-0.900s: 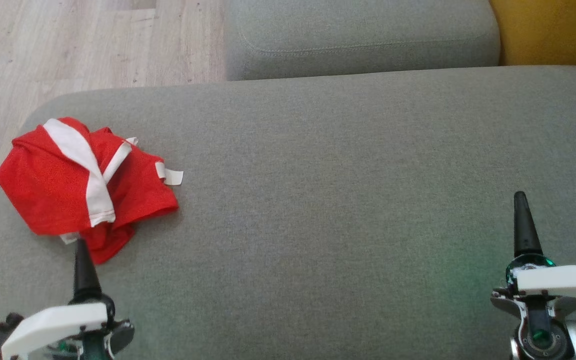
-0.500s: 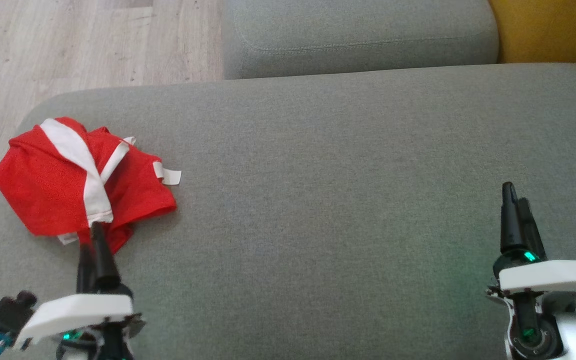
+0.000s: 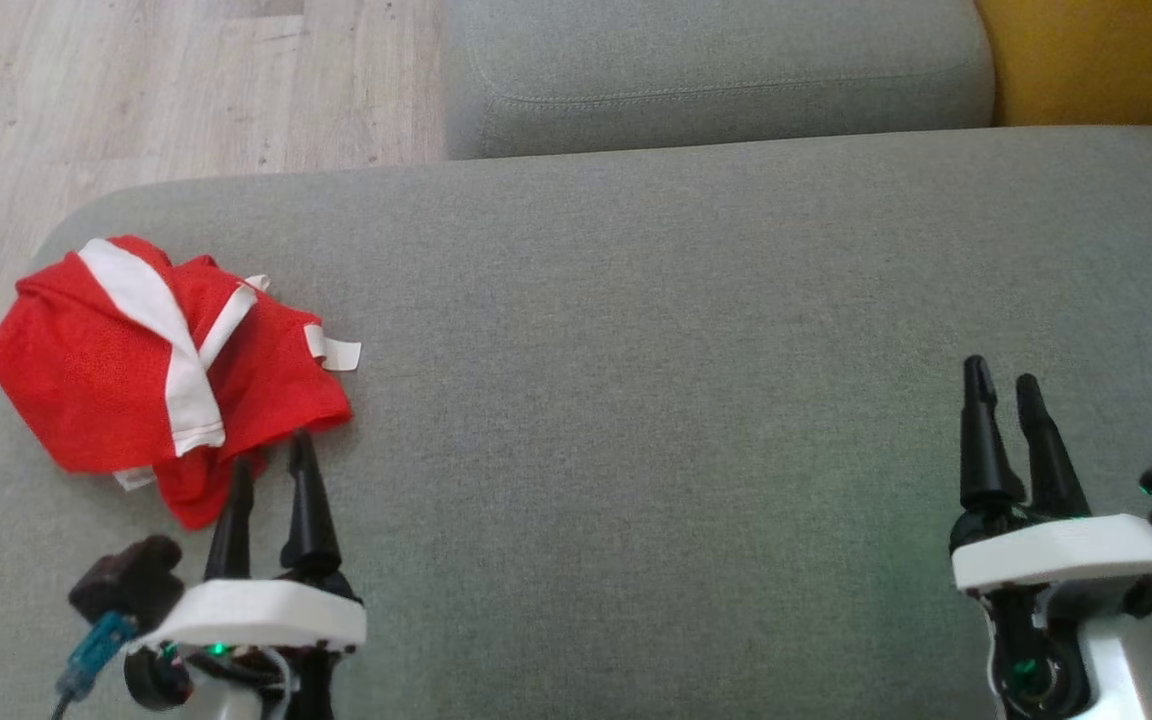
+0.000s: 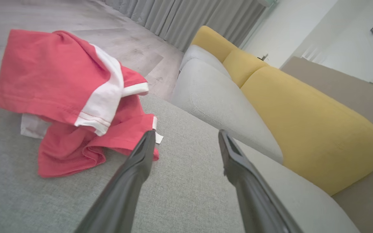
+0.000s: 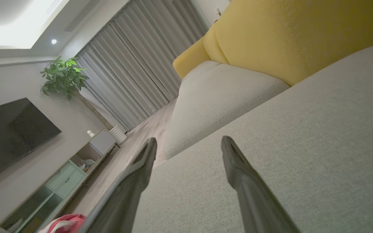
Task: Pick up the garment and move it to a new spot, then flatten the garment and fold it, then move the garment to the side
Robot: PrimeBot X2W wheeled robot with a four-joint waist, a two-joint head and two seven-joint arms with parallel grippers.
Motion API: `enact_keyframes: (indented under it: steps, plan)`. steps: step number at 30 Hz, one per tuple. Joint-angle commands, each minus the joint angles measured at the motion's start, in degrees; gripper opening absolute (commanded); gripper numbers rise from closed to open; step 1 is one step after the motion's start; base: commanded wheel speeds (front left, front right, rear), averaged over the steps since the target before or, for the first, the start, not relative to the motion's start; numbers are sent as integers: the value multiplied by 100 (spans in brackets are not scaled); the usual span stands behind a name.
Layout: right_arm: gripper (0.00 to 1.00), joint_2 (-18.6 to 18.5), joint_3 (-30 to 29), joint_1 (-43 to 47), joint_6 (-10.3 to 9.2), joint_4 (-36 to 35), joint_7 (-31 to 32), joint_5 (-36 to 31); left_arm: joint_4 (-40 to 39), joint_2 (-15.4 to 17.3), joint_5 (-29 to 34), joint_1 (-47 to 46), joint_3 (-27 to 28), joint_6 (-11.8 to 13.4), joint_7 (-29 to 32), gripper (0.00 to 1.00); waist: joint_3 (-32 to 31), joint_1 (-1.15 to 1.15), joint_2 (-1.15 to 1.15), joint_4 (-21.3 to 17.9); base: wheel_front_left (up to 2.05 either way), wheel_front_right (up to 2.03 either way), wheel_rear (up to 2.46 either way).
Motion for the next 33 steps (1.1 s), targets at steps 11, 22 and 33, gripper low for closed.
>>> enact_keyframes:
  steps: [11,22,33]
  plan:
    - [100,-42,298,-211,-3,-434,-243,-1048,-174,502,940,-605,-675,609,-240,100,7,0,0,-17,0,0,0]
    - [100,-46,466,-232,-3,-569,-446,-2407,-232,861,1723,-879,-1444,1107,-442,100,-8,0,0,-84,0,0,0]
    - [100,-50,608,-201,-3,-667,-648,-3394,43,1147,2617,-1210,-2313,1531,-644,100,-28,0,0,-68,0,0,0]
